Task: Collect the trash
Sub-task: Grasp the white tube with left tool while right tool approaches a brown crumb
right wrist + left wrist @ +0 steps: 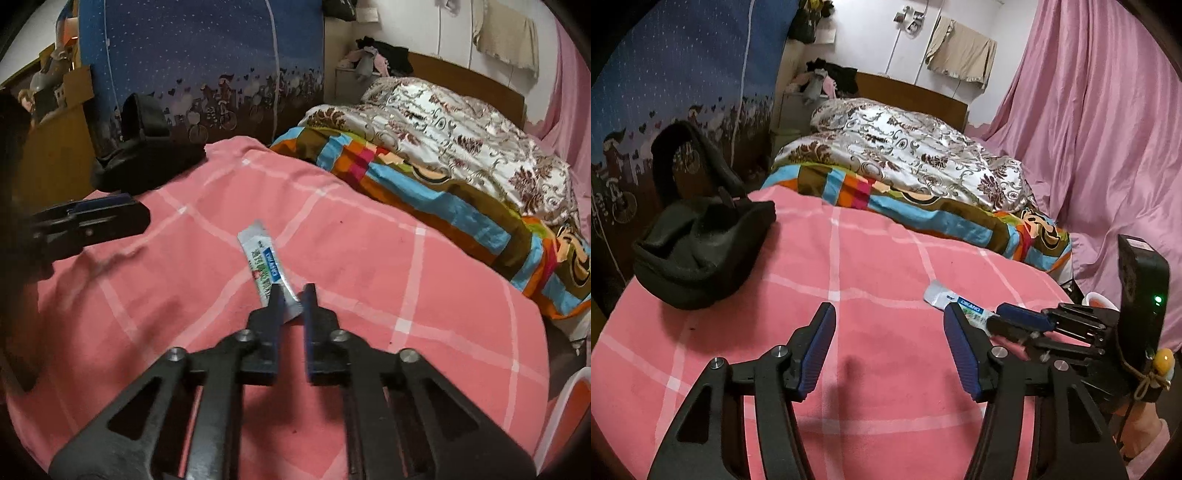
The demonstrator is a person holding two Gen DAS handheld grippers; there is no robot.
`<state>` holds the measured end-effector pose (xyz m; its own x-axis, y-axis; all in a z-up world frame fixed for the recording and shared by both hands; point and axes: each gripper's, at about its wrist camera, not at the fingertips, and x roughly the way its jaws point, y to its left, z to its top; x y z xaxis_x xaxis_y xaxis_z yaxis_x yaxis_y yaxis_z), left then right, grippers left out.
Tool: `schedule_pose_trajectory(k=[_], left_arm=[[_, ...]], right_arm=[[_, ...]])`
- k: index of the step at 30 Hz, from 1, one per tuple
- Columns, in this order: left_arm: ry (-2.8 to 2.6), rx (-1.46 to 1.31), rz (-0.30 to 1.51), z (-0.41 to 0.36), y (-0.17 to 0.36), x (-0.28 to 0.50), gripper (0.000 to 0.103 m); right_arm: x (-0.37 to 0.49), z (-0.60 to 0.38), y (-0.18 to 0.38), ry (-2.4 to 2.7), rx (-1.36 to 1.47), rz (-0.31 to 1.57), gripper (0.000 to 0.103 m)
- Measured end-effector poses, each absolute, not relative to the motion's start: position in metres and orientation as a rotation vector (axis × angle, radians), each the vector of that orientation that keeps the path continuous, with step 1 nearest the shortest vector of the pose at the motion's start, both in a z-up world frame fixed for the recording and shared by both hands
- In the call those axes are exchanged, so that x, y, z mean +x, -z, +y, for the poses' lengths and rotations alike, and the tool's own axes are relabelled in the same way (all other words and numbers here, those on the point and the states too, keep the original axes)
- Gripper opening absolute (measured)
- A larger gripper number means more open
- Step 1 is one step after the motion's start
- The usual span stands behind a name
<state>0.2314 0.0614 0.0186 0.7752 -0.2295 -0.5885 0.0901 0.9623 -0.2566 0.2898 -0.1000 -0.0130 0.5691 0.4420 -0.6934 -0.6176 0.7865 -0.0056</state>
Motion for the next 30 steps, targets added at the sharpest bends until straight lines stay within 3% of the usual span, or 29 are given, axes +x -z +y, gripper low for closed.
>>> schedule_pose_trajectory(k=[5,19,30], left_arm=[[0.185,-0.231,0.688,0.061,-0.016,0.232,0.055],[0.314,-0.173,0.786,0.021,-0.006,0.253,0.055],[0.370,-0.171,0.819,-0.001,-0.003,0.268,0.055]], right_arm=[[0.283,-0.116,0.008,-0.626,-0.229,0.721,0.008],[0.274,-0.189,0.000,-0.487,-0.113,0.723,0.007],[0.283,-0.204,0.007,-0.401,-0.111,0.755,0.025]])
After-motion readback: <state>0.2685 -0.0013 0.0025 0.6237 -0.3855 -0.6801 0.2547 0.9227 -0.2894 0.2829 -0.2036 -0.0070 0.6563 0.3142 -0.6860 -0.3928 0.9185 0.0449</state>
